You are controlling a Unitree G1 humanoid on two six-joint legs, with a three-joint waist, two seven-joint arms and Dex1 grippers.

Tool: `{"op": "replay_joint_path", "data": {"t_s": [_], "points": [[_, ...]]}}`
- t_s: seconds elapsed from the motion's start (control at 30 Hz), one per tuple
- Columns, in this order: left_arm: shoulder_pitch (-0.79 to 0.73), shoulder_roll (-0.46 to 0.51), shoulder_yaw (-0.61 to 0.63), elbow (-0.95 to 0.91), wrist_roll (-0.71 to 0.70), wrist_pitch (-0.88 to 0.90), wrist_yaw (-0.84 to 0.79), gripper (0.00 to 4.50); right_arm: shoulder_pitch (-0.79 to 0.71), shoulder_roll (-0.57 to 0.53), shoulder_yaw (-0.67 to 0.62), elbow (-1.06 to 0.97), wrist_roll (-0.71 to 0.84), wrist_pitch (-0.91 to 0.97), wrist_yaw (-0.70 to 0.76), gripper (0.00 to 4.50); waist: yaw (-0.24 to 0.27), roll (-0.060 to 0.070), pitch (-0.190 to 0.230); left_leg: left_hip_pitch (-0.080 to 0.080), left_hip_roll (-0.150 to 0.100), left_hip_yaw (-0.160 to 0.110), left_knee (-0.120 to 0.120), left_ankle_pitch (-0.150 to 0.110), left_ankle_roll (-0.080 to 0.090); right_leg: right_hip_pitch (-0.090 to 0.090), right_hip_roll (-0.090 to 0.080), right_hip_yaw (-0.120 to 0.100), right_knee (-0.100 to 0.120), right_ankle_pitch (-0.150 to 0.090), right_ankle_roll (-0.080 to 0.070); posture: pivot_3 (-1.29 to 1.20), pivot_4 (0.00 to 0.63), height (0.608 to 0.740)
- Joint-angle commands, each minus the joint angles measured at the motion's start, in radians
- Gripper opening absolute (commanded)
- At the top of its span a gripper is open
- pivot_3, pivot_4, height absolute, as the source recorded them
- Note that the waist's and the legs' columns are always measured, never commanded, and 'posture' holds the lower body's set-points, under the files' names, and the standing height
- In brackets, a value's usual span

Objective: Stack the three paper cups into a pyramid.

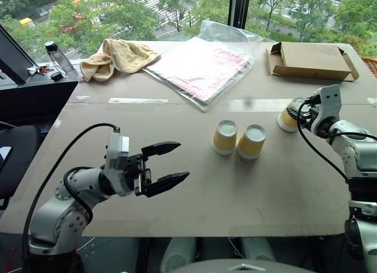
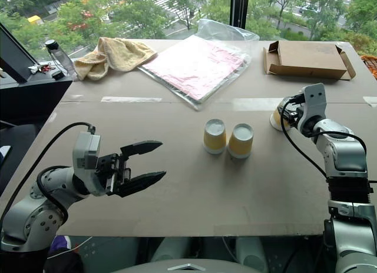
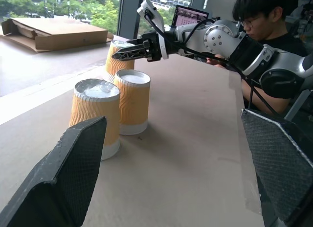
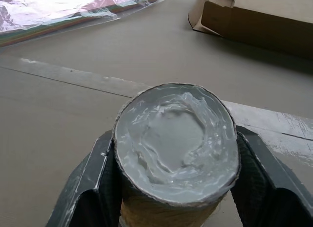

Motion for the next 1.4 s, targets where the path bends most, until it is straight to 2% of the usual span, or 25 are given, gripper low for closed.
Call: {"op": "replay_joint_path", "data": {"t_s": [0.03, 0.23, 0.37, 0.5, 0.67, 0.77, 1.03, 1.1, 1.13, 1.17, 1.2, 1.3, 1.4], "points": [[-0.005, -0.016, 0.017, -0.031, -0.008, -0.032, 0.015, 4.5, -0.001, -0.025, -0.056, -0.123, 0.022, -0.08, 0.04, 2.14, 0.0, 0.001, 0.001, 0.0, 0.0, 0.0, 0.0, 0.0, 0.0, 0.0, 0.0, 0.0, 0.0, 0.0, 0.0, 0.0, 0.15, 0.74], [-0.02, -0.065, 0.037, 0.006, 0.024, -0.101, 0.049, 4.5, -0.033, -0.077, -0.064, -0.413, 0.248, 0.138, 0.158, 2.14, 0.0, 0.004, 0.002, 0.0, 0.0, -0.001, 0.0, 0.0, 0.001, 0.0, 0.001, 0.0, 0.0, 0.0, 0.0, 0.0, 0.15, 0.74], [-0.024, -0.008, 0.092, 0.058, -0.06, -0.038, -0.014, 4.5, -0.091, -0.13, 0.009, -0.578, 0.375, 0.269, 0.229, 2.14, -0.004, 0.004, 0.002, 0.001, 0.001, -0.001, 0.0, -0.001, 0.001, 0.0, 0.001, 0.0, 0.001, 0.0, 0.0, 0.0, 0.15, 0.74], [-0.014, 0.018, 0.124, 0.096, -0.09, -0.025, -0.066, 4.5, -0.151, -0.134, 0.07, -0.634, 0.435, 0.382, 0.202, 2.14, -0.003, 0.004, 0.002, 0.0, 0.001, -0.001, 0.0, -0.001, 0.001, 0.0, 0.0, -0.001, 0.0, 0.0, 0.0, 0.0, 0.15, 0.74], [0.0, 0.013, 0.133, 0.106, -0.077, -0.031, -0.082, 4.5, -0.18, -0.149, 0.115, -0.641, 0.438, 0.428, 0.197, 2.14, 0.003, 0.004, 0.002, -0.002, 0.0, -0.001, 0.0, -0.001, 0.001, 0.0, -0.001, -0.001, -0.003, 0.0, 0.0, 0.0, 0.15, 0.74], [0.016, 0.008, 0.131, 0.093, -0.068, -0.038, -0.081, 4.5, -0.166, -0.167, 0.182, -0.623, 0.369, 0.383, 0.212, 2.14, 0.002, 0.004, 0.002, -0.002, 0.0, -0.002, 0.0, -0.001, 0.001, 0.0, -0.001, -0.001, -0.004, 0.0, 0.0, 0.0, 0.15, 0.74], [0.038, -0.002, 0.126, 0.063, -0.061, -0.048, -0.065, 4.5, -0.135, -0.203, 0.212, -0.591, 0.305, 0.333, 0.264, 2.14, 0.001, 0.004, 0.002, -0.003, 0.0, -0.002, 0.0, -0.001, 0.001, 0.0, -0.001, -0.001, -0.006, 0.0, 0.0, 0.0, 0.15, 0.74], [0.037, -0.003, 0.122, 0.061, -0.06, -0.048, -0.061, 4.5, -0.124, -0.209, 0.221, -0.589, 0.293, 0.319, 0.281, 3.16, 0.001, 0.004, 0.002, -0.003, 0.0, -0.002, 0.0, -0.001, 0.001, 0.0, -0.001, -0.001, -0.006, 0.0, 0.0, 0.0, 0.15, 0.74], [0.037, -0.004, 0.12, 0.059, -0.06, -0.048, -0.06, 4.5, -0.121, -0.21, 0.222, -0.587, 0.288, 0.314, 0.285, 3.38, 0.001, 0.003, 0.002, -0.003, 0.0, -0.002, 0.0, -0.001, 0.001, 0.0, -0.001, -0.001, -0.006, 0.0, 0.0, 0.0, 0.15, 0.74], [0.036, -0.005, 0.119, 0.059, -0.059, -0.048, -0.059, 4.5, -0.119, -0.21, 0.223, -0.586, 0.28, 0.303, 0.288, 3.95, 0.001, 0.004, 0.002, -0.003, 0.0, -0.002, 0.0, -0.001, 0.001, 0.0, -0.001, -0.001, -0.006, 0.0, 0.0, 0.0, 0.15, 0.74], [0.035, -0.006, 0.117, 0.06, -0.056, -0.048, -0.057, 4.5, -0.117, -0.208, 0.221, -0.588, 0.274, 0.295, 0.288, 4.34, 0.001, 0.004, 0.002, -0.003, 0.0, -0.002, 0.0, -0.001, 0.001, 0.0, -0.001, -0.001, -0.006, 0.0, 0.0, 0.0, 0.15, 0.74], [0.032, -0.005, 0.101, 0.063, -0.025, -0.05, -0.04, 4.5, -0.098, -0.215, 0.183, -0.612, 0.269, 0.258, 0.304, 4.43, 0.001, 0.004, 0.002, -0.003, 0.0, -0.002, 0.0, -0.001, 0.001, 0.0, -0.001, -0.001, -0.006, 0.0, 0.0, 0.0, 0.15, 0.74], [0.036, -0.001, 0.059, 0.057, 0.03, -0.028, 0.018, 4.5, -0.039, -0.226, 0.047, -0.663, 0.334, 0.216, 0.334, 4.43, 0.007, 0.004, 0.002, -0.003, 0.0, -0.002, 0.0, -0.001, 0.001, 0.0, -0.001, -0.001, -0.007, 0.0, 0.0, 0.0, 0.15, 0.74]]}}
